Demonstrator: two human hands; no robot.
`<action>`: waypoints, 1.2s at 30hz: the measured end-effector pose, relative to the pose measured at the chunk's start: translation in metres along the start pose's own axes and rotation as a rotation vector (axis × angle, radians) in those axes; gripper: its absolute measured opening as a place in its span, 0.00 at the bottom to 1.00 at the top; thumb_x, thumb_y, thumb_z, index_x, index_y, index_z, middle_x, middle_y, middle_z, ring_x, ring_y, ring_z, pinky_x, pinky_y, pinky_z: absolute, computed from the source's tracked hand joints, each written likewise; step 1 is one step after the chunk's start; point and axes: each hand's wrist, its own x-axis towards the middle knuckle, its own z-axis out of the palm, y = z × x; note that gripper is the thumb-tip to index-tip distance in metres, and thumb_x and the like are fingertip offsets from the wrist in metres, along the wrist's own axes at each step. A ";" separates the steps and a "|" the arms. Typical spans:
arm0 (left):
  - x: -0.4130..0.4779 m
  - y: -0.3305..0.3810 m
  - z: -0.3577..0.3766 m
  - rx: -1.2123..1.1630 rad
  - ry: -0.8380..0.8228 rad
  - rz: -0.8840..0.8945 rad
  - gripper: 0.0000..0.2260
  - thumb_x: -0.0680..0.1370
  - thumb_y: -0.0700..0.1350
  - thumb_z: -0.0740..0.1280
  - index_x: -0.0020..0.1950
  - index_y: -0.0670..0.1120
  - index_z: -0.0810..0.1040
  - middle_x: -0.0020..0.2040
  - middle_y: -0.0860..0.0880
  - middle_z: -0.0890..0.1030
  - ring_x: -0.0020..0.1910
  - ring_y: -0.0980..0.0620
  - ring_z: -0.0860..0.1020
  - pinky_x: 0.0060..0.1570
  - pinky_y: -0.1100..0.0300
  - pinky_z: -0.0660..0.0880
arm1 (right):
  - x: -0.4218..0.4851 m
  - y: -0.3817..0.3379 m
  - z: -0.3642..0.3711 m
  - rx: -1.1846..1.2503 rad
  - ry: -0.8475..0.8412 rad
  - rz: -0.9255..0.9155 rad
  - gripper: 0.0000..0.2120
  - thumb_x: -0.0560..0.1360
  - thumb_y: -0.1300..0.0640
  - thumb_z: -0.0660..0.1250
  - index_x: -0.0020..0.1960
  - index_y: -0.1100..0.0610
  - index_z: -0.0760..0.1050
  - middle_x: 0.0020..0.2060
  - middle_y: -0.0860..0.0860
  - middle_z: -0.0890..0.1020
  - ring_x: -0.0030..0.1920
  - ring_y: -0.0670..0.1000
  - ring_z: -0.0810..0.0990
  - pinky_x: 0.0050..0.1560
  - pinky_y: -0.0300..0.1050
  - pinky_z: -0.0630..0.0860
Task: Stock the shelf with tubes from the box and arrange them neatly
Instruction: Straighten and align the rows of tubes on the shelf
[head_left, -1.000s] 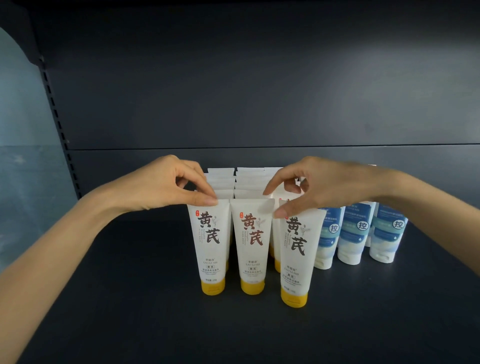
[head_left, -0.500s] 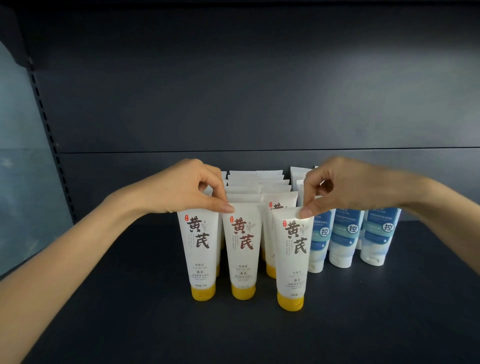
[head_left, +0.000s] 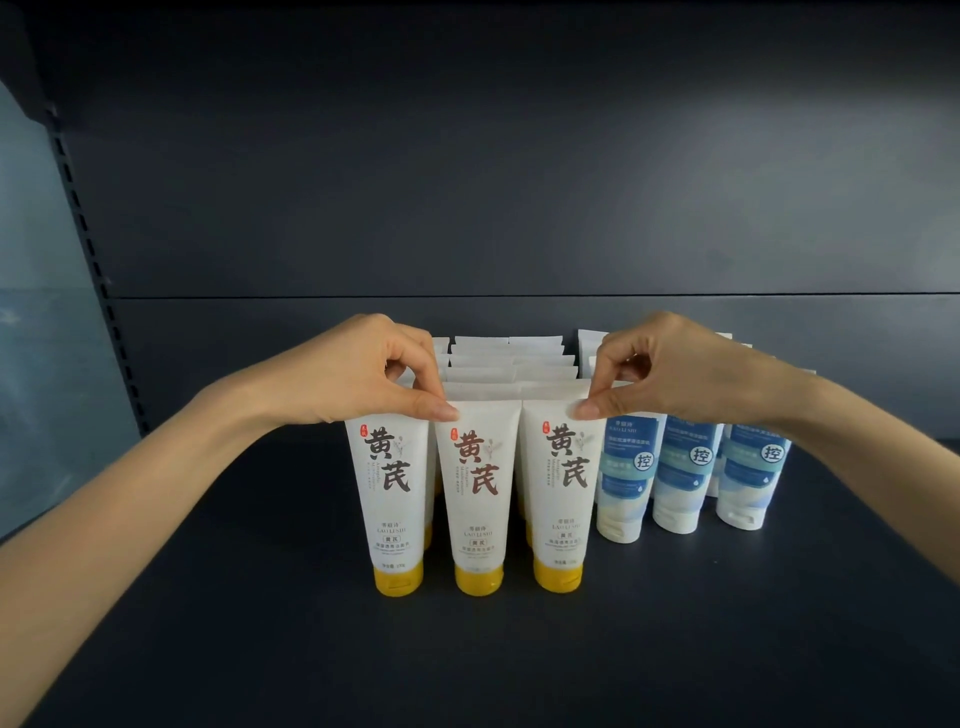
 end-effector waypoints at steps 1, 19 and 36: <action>0.000 0.000 0.000 0.000 -0.002 -0.002 0.08 0.64 0.60 0.72 0.35 0.58 0.83 0.37 0.60 0.78 0.29 0.59 0.69 0.30 0.70 0.66 | 0.000 0.001 -0.001 0.007 -0.013 0.002 0.15 0.59 0.37 0.72 0.33 0.50 0.81 0.30 0.47 0.78 0.29 0.42 0.69 0.32 0.34 0.68; 0.072 0.018 -0.065 0.165 0.006 -0.088 0.16 0.65 0.69 0.65 0.42 0.61 0.84 0.46 0.67 0.82 0.52 0.73 0.74 0.56 0.67 0.66 | 0.039 0.033 -0.086 0.126 0.288 -0.002 0.14 0.61 0.43 0.73 0.39 0.51 0.83 0.35 0.46 0.82 0.36 0.40 0.75 0.35 0.25 0.70; 0.228 0.025 0.023 0.310 -0.180 0.072 0.08 0.75 0.52 0.70 0.50 0.52 0.84 0.22 0.63 0.72 0.24 0.65 0.69 0.26 0.74 0.63 | 0.071 0.155 -0.098 -0.013 -0.013 0.170 0.03 0.71 0.54 0.74 0.44 0.48 0.83 0.42 0.42 0.85 0.44 0.37 0.82 0.44 0.25 0.74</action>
